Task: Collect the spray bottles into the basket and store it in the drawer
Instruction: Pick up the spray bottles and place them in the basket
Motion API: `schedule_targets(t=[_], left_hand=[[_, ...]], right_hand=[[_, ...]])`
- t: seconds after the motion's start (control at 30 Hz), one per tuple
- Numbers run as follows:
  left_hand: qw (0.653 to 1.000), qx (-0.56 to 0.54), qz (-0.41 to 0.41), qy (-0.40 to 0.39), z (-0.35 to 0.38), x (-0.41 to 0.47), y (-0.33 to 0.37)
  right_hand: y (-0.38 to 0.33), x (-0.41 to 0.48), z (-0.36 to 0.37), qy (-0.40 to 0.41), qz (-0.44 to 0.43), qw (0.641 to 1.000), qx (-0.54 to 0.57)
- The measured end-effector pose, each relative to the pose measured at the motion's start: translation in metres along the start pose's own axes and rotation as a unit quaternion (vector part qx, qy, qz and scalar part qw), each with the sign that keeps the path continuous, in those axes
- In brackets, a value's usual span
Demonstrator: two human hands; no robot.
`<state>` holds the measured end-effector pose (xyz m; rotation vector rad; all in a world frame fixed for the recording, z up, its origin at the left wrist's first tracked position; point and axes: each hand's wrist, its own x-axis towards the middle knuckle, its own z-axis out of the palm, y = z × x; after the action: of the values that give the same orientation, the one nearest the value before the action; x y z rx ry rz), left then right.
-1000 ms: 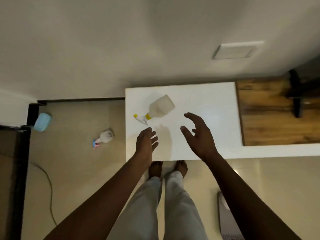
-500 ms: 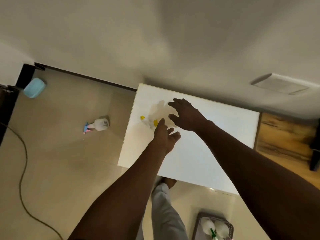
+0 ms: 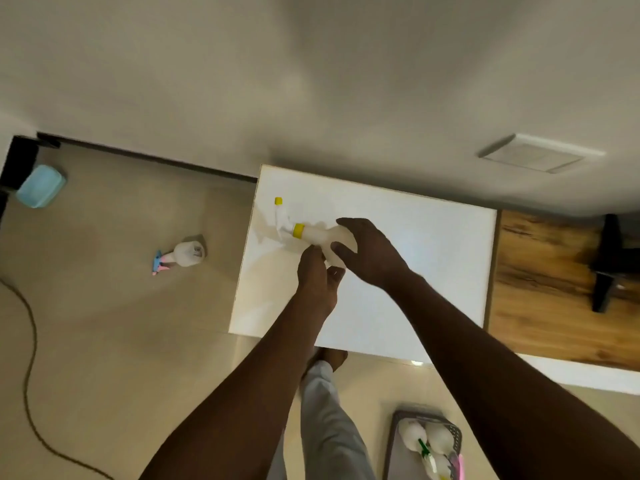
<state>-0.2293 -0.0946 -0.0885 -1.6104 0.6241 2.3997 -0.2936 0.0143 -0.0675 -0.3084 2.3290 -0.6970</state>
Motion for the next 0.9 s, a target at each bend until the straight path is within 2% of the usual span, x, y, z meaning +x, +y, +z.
schedule_targets(t=[0.2,0.33,0.57,0.8,0.9], left_hand=[[0.984,0.16,0.08,-0.019,-0.008,-0.054,-0.004],[0.946,0.293,0.118,-0.073,-0.011,-0.089,-0.013],[0.849,0.468,0.156,-0.188,-0.021,-0.147,-0.058],[0.768,0.57,0.139,-0.257,-0.051,-0.196,-0.13],[0.731,0.605,0.12,-0.291,-0.07,-0.22,-0.17]], right_hand=[[-0.001,-0.08,0.006,0.101,0.007,0.99,0.1],[-0.003,-0.136,0.017,0.185,0.041,0.968,0.164],[0.005,-0.238,0.048,0.343,0.108,0.889,0.284],[0.029,-0.336,0.099,0.432,0.195,0.811,0.343],[0.041,-0.386,0.124,0.467,0.223,0.768,0.379]])
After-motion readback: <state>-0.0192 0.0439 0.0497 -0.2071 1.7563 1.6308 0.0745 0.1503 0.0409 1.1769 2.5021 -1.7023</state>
